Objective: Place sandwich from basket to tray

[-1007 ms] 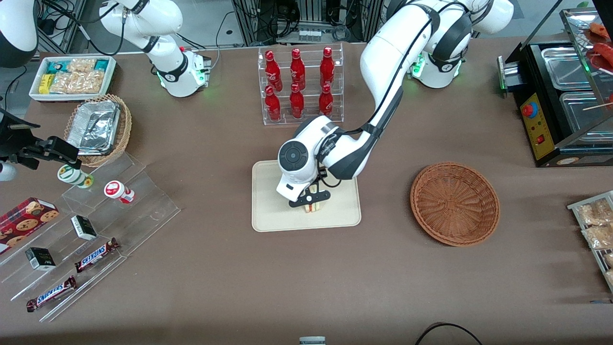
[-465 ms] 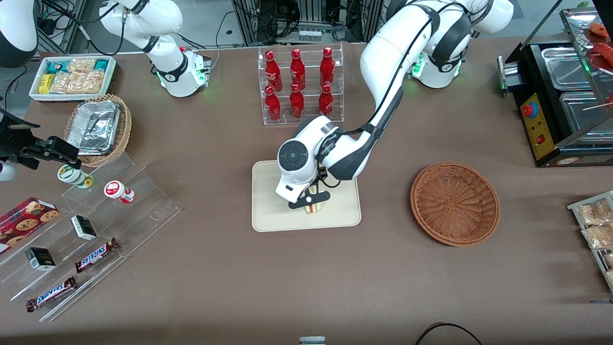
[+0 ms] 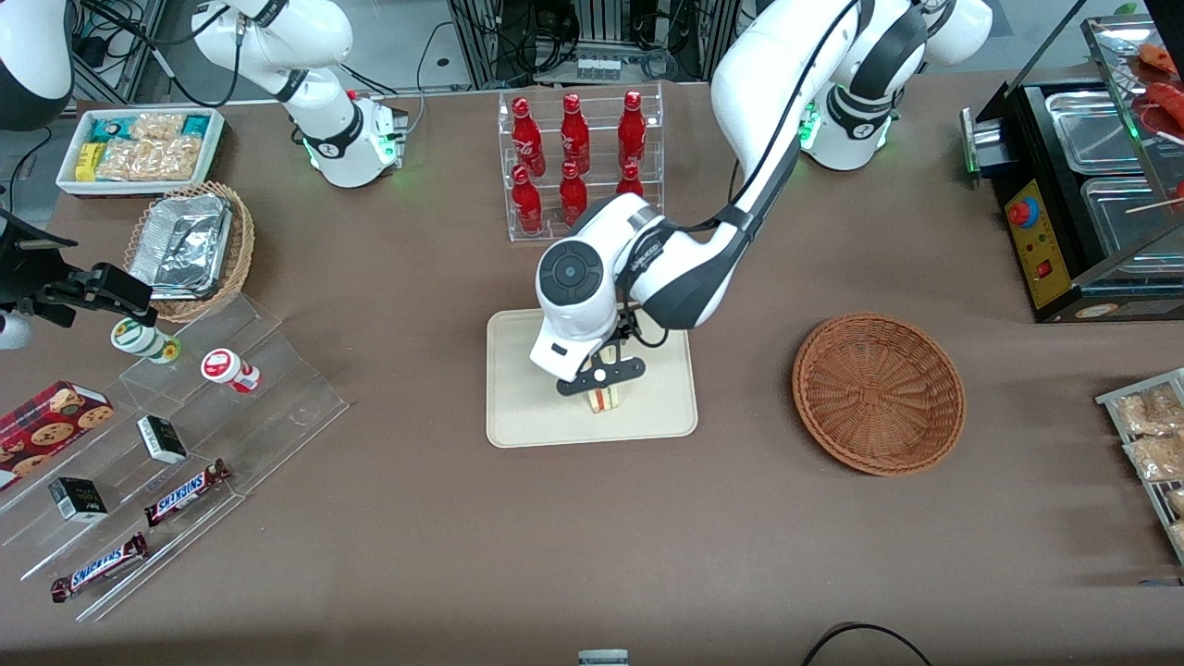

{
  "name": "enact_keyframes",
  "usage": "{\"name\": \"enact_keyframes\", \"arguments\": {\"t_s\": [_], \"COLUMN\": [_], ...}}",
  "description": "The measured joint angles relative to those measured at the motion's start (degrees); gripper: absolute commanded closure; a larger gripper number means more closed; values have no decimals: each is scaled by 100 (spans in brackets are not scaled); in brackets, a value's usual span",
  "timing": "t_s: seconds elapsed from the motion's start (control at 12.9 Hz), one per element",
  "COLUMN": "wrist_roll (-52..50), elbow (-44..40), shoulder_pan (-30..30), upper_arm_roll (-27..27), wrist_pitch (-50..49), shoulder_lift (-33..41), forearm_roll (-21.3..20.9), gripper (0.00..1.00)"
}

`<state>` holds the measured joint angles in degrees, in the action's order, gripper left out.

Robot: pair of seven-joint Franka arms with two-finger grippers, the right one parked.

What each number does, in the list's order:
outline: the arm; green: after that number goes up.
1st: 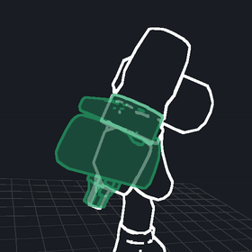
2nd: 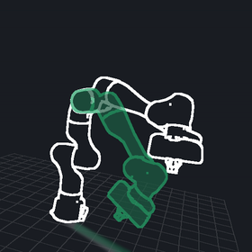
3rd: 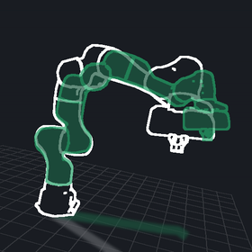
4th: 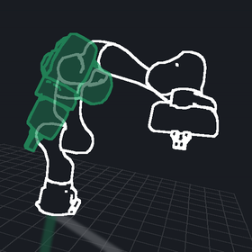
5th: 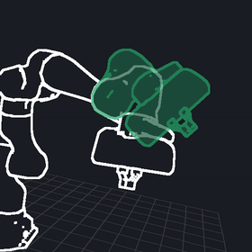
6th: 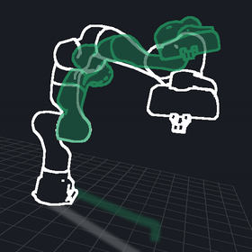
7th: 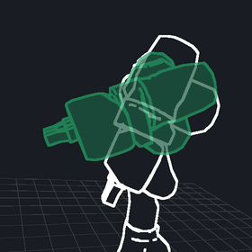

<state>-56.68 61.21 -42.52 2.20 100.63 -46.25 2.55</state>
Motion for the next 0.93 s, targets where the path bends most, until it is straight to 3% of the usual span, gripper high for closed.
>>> {"name": "enact_keyframes", "arguments": {"t_s": [0.46, 0.93], "wrist_roll": [1285, 2979], "elbow": [181, 1870], "shoulder_pan": [791, 1784], "upper_arm_roll": [-38, -78], "wrist_pitch": [-914, -892], "shoulder_lift": [699, 2041], "forearm_roll": [-3, -160], "gripper": [0, 0]}}
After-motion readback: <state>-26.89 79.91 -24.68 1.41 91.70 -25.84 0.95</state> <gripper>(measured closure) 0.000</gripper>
